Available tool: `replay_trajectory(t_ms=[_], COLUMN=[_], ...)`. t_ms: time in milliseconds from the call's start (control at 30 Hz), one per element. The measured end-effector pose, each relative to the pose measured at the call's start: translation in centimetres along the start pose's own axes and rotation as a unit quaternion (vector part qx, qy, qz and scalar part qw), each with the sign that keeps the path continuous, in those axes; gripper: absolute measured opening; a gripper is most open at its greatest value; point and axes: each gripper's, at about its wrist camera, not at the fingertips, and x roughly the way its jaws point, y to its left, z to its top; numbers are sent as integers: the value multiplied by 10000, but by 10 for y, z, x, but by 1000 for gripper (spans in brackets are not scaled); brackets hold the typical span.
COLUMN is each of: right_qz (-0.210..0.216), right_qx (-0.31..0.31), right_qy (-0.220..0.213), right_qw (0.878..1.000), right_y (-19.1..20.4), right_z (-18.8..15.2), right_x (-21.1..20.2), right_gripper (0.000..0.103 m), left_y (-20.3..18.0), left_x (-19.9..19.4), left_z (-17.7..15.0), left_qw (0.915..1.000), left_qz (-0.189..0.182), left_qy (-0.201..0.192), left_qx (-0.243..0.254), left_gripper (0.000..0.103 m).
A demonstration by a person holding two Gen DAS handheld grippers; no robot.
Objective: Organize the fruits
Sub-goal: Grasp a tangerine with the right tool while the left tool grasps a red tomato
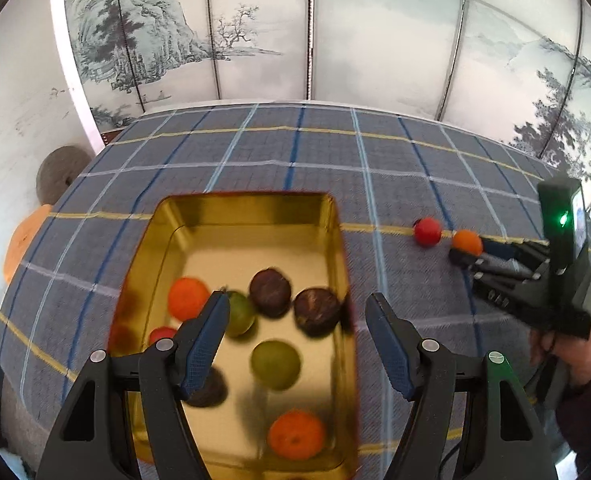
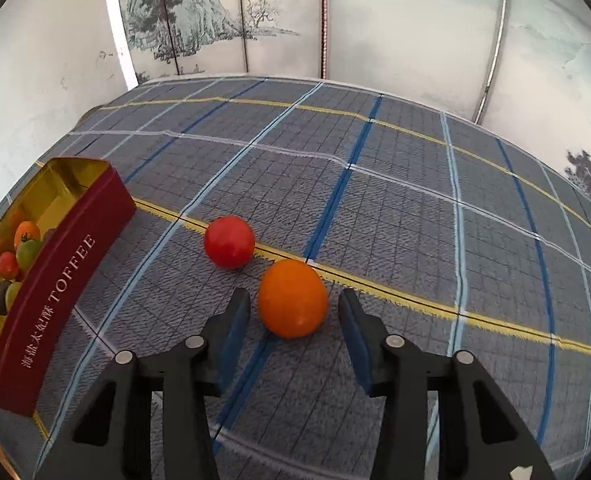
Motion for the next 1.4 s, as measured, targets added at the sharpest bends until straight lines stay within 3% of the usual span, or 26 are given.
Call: replay_trajectory(t_ms=[133,200,367,767,967,1133,1267,1400], right_qz=[-5,18,76,-654,-597,-507,-496,-536], right_qx=[-138,-224,-103,682,806,853,863,830], right_qy=[-8,-66,-134,-94,-113,-127,-130,-118], right_qw=[9999,9997,9998,9955,9949,9950,9949,9950], right_y=[2,3,-6,-90,-98,-100,-101,-100], right_z=[0,0,-6,-53,-56,-57,-58,-58], right_x=[6,6,1,-36,-39,-40,-40,-39], right_gripper=[38,31,30,30,32,32,33,33], left_y=[-13,-20,-45,-110,-127,-129,-130,-130], left_x=[10,15,34,92,123,143,148,137], left_z=[13,17,25,48,61,65,63,57], left_qw=[10000,9999,9993,9975,9962,9958,9945,9953], left_qz=[-69,-78,-259,-527,-542,-509,-650,-580], left_qy=[63,93,260,439,641,739,799,749], left_qx=[-25,-19,2,173,213,171,184,209], left_gripper=[71,71,71,70,56,50,32,32])
